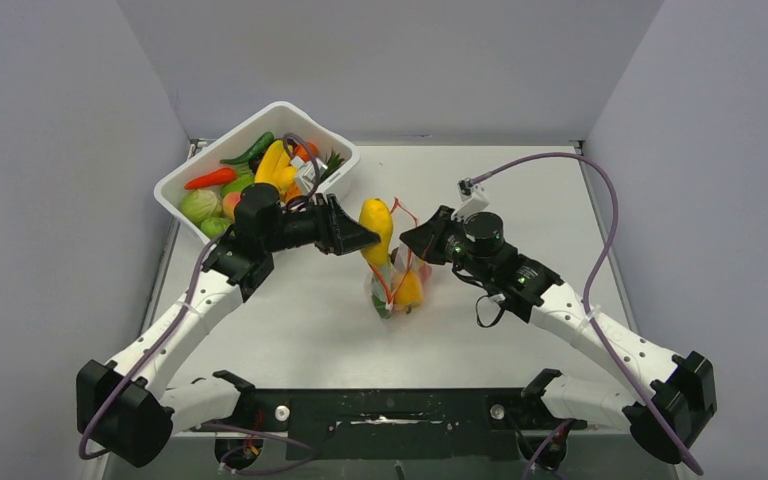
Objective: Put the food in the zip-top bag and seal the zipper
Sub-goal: Place the fake fruit in the zipper food storage bag.
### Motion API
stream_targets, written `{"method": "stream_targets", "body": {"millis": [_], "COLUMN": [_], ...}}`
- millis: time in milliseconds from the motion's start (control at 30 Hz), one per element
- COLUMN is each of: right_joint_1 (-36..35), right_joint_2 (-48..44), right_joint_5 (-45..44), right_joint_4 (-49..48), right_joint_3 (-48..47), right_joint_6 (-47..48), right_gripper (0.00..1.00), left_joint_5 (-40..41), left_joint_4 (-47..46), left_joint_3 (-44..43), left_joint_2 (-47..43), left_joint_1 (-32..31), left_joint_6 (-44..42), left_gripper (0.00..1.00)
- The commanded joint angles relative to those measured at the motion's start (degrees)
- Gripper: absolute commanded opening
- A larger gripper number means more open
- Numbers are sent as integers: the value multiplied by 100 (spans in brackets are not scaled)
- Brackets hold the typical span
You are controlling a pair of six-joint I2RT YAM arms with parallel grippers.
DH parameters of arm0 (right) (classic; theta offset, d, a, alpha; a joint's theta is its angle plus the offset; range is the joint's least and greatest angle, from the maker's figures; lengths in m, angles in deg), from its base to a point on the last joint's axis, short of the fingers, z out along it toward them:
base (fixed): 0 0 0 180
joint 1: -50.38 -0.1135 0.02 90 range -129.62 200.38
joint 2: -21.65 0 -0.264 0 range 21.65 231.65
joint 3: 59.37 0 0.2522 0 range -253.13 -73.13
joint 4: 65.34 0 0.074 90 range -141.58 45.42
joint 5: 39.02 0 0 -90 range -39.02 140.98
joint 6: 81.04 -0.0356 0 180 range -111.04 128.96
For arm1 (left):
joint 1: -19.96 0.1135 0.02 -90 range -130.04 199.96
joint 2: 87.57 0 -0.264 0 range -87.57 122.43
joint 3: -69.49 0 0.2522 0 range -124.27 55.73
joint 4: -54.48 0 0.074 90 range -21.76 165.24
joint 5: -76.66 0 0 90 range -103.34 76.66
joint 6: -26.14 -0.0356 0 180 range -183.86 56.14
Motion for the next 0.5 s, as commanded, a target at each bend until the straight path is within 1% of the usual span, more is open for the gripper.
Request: {"method": "stream_targets", "body": {"millis": [0,267,367,467], "right_joint_1": [-69,-153,-168,-166], "right_joint_2": [-19,-56,-48,-54], "right_joint_5": [-65,-100,-74,-89], "right_joint_4": [-481,-595,-674,-742], "right_joint_3": [-178,-114,-54,-4], "right_joint_6": [-47,-59,-16,19], "right_gripper": [0,0,0,0], "left_joint_5": [-141,202,437,497], "left_joint_4": [-1150,-1299,-1174,-1046], "left_joint_3": [227,564,711,750], "left_joint_2": [-36,69,186,306], "left_joint_1": [-146,-320,-321,-313], "left_joint_6": [663,668,611,533], "left_gripper": [32,32,31,31]}}
